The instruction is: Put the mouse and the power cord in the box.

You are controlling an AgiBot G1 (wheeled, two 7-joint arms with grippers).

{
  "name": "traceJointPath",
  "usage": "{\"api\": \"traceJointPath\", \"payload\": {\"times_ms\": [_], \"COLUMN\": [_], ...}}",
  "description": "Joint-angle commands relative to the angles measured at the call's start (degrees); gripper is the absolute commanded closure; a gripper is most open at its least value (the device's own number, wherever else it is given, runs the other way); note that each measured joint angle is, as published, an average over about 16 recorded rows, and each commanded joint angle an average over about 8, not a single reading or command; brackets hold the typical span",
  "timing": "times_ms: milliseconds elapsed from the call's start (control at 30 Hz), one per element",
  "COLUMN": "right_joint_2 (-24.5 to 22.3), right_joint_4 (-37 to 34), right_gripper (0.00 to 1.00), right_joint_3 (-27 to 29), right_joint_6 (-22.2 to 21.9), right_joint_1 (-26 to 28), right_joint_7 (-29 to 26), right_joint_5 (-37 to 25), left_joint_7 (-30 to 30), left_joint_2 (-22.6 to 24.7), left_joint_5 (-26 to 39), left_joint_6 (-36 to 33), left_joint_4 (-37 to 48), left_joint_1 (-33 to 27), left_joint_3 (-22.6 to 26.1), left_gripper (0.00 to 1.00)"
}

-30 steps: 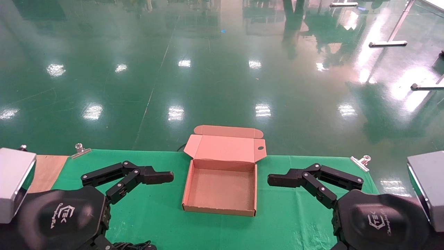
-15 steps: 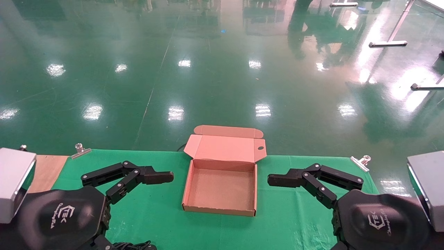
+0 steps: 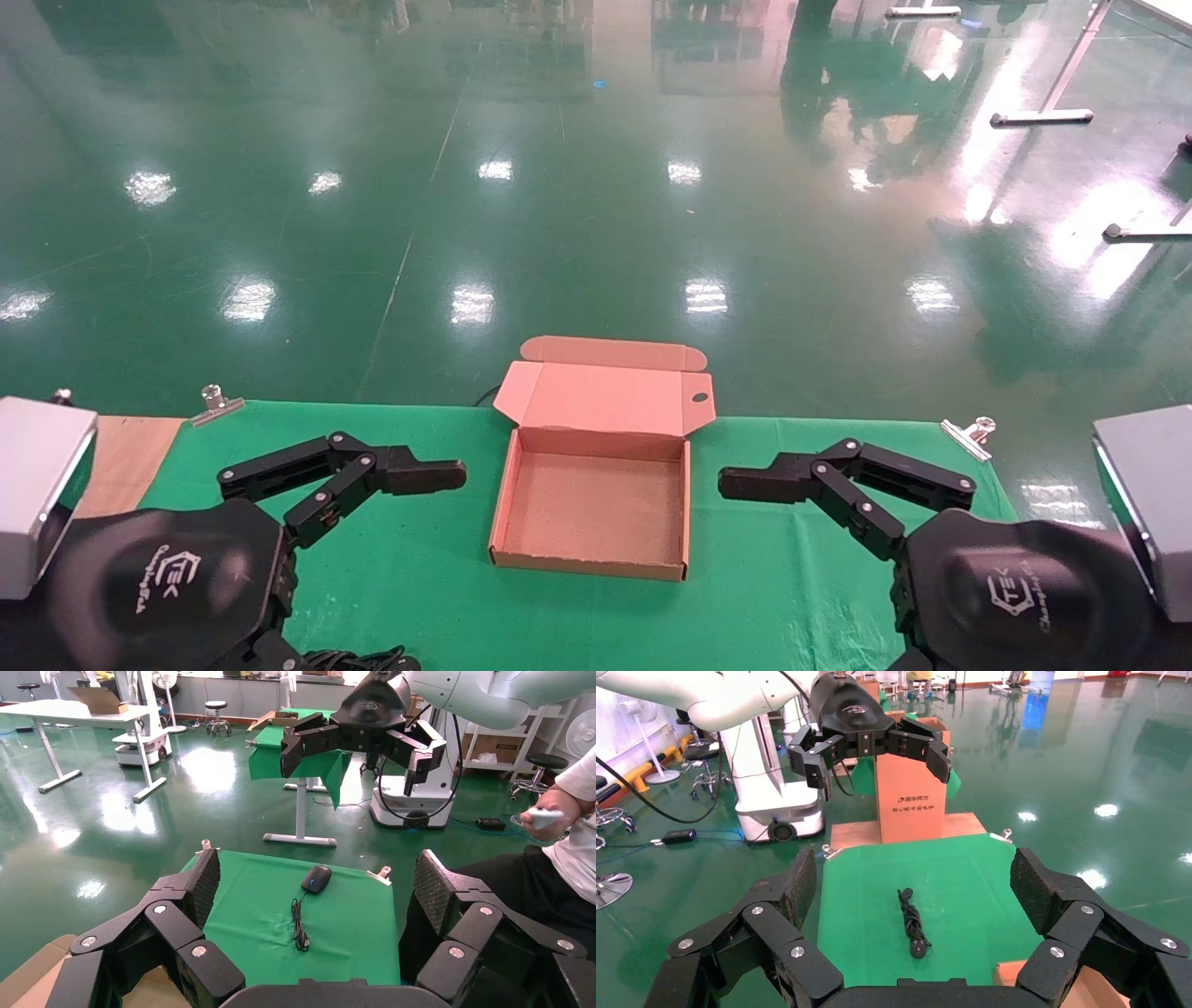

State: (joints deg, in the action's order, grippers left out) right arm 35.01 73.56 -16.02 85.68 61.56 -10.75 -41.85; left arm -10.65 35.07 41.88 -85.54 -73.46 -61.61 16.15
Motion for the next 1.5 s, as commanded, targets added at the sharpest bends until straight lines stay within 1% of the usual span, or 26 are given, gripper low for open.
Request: {"api": "traceJointPath", "payload": {"times_ms": [33, 533, 667, 767, 867, 1033, 1167, 1300, 1500], "right_joint_2": [0.00, 0.07, -0.40, -0.42, -0.04, 1.42, 3.38, 6.01, 10.26], "right_joint_4": [0.00, -0.03, 0.44, 0.42, -0.09, -2.09, -4.52, -8.09, -16.07], "right_gripper": [0.00, 0.00, 0.00, 0.00, 0.00, 0.00, 0.00, 0.00, 0.00], "right_joint_3": [0.00, -0.16, -1.38, -3.94, -7.54, -14.21, -19.22, -23.27, -27.30], "right_joint_6": [0.00, -0.03, 1.34, 3.13, 4.58, 4.86, 4.32, 3.19, -0.48], "right_joint_1": [0.00, 0.08, 0.45, 1.77, 4.26, 9.74, 14.31, 18.25, 21.27], "right_joint_7": [0.00, 0.20, 1.88, 4.82, 9.21, 18.23, 25.56, 32.07, 40.62], "right_joint_5": [0.00, -0.29, -3.80, -9.45, -16.32, -28.01, -38.06, -47.37, -57.54], "left_joint_7": [0.00, 0.02, 0.41, 1.28, 2.79, 6.42, 10.24, 14.71, 21.62], "left_joint_2": [0.00, 0.02, 0.53, 1.33, 2.43, 5.02, 7.58, 10.12, 14.27], "left_joint_5": [0.00, 0.16, 3.16, 8.16, 14.87, 27.09, 36.33, 44.22, 54.62], "left_joint_6": [0.00, -0.06, -0.25, -0.95, -2.13, -3.73, -3.54, -2.20, 2.19], "left_joint_4": [0.00, -0.01, 0.58, 2.32, 5.30, 11.85, 18.28, 25.56, 36.19], "left_joint_1": [0.00, 0.04, -0.41, -1.91, -4.63, -10.44, -15.02, -18.95, -23.34], "left_joint_3": [0.00, 0.08, 1.57, 3.89, 6.92, 12.64, 17.07, 20.62, 25.17], "left_gripper": [0.00, 0.00, 0.00, 0.00, 0.00, 0.00, 0.00, 0.00, 0.00]}}
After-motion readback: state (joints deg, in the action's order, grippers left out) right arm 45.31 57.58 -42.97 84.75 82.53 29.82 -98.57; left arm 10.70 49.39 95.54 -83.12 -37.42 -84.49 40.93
